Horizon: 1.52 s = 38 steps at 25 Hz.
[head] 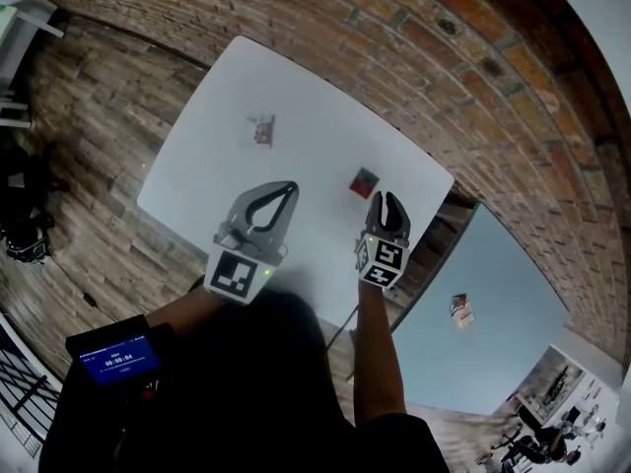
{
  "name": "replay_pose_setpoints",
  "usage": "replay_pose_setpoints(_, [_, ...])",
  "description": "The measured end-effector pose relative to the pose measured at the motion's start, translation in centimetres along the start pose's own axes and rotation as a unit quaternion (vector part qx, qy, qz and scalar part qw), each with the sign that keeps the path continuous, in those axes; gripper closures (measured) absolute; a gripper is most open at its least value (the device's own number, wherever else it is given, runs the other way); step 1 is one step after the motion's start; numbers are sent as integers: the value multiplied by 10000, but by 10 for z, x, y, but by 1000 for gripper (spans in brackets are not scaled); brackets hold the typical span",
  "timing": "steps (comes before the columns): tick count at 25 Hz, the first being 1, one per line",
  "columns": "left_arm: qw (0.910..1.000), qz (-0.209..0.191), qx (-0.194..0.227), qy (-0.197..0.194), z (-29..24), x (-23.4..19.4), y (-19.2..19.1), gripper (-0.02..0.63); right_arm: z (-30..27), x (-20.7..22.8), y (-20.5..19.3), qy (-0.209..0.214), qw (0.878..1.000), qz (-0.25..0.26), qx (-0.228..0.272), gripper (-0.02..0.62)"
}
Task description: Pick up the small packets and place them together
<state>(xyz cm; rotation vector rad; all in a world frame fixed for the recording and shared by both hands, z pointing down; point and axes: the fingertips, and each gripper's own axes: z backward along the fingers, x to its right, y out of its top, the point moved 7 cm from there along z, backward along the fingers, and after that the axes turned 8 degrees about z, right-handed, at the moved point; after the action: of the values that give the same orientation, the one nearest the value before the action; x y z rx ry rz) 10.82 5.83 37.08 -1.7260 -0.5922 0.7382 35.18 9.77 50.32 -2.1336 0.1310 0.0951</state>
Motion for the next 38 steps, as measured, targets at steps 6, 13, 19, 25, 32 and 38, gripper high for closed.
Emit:
replay_pose_setpoints(6, [9997, 174, -109, 108, -3, -3, -3, 605, -20, 9, -14, 68, 9997, -36, -228, 509])
replay_pose_setpoints(13, [9990, 361, -209, 146, -8, -3, 0, 605, -44, 18, -36, 178, 9985, -136, -506, 491])
replay_pose_setpoints(19, [9988, 338, -298, 192, -9, -7, -3, 606, -61, 22, -51, 198, 9970, -259, -701, 488])
replay_pose_setpoints(25, [9984, 346, -411, 166, -7, -5, -7, 604, -77, 19, -67, 323, 9950, -368, -870, 472])
replay_pose_setpoints(32, [9976, 419, -544, 99, -3, 4, -14, 604, -87, 24, -83, 292, 9921, -503, -1113, 472])
replay_pose_setpoints(38, [9968, 469, -619, 162, -2, 0, -18, 604, -94, 26, -85, 396, 9908, -532, -1180, 472])
